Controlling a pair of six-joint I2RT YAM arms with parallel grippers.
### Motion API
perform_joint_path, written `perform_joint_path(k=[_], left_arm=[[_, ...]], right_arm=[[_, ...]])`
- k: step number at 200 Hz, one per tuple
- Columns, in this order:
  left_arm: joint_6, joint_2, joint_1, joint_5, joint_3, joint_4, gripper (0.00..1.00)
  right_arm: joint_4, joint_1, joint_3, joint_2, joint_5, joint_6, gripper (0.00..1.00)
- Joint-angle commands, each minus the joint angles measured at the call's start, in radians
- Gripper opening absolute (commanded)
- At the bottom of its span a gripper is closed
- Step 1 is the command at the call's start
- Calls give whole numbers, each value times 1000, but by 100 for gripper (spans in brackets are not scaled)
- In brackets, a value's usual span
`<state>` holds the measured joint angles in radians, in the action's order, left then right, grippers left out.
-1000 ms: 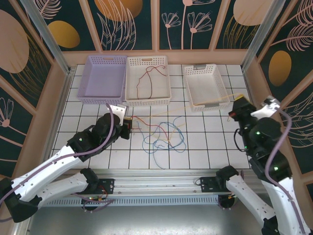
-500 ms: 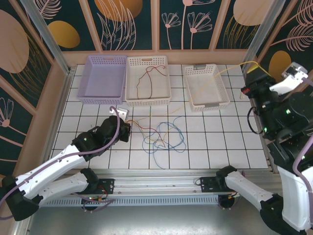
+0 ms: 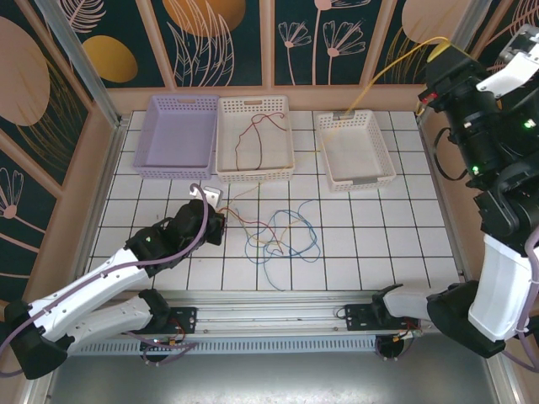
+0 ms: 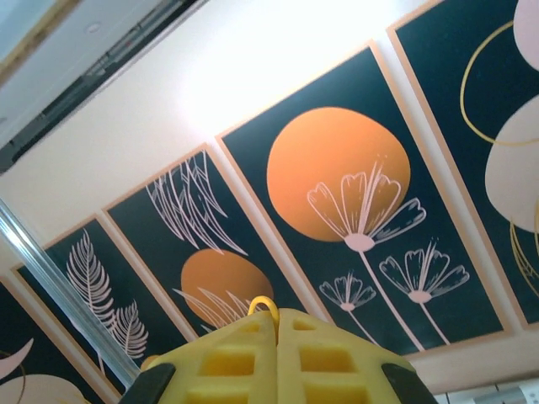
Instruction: Untangle the cables
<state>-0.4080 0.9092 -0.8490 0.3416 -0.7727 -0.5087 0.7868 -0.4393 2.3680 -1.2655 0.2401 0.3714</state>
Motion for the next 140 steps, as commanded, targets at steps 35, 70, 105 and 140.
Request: perform_joint_path(k=[35,70,105,140], left_arm=[[20,3,8,-10,11,7,0],[21,3,9,-16,13,11,0],[24,-8,9,-12,17,13,0],[24,-26,8,-5,21,18,0]], right_arm=[[-16,5,-54,30,-46,-46,0],[-82,5,-98,47,-41,-89,0],[-77,5,-101,-5,-97,-117,0],[-136,5,-149,-18,-50,-154,0]])
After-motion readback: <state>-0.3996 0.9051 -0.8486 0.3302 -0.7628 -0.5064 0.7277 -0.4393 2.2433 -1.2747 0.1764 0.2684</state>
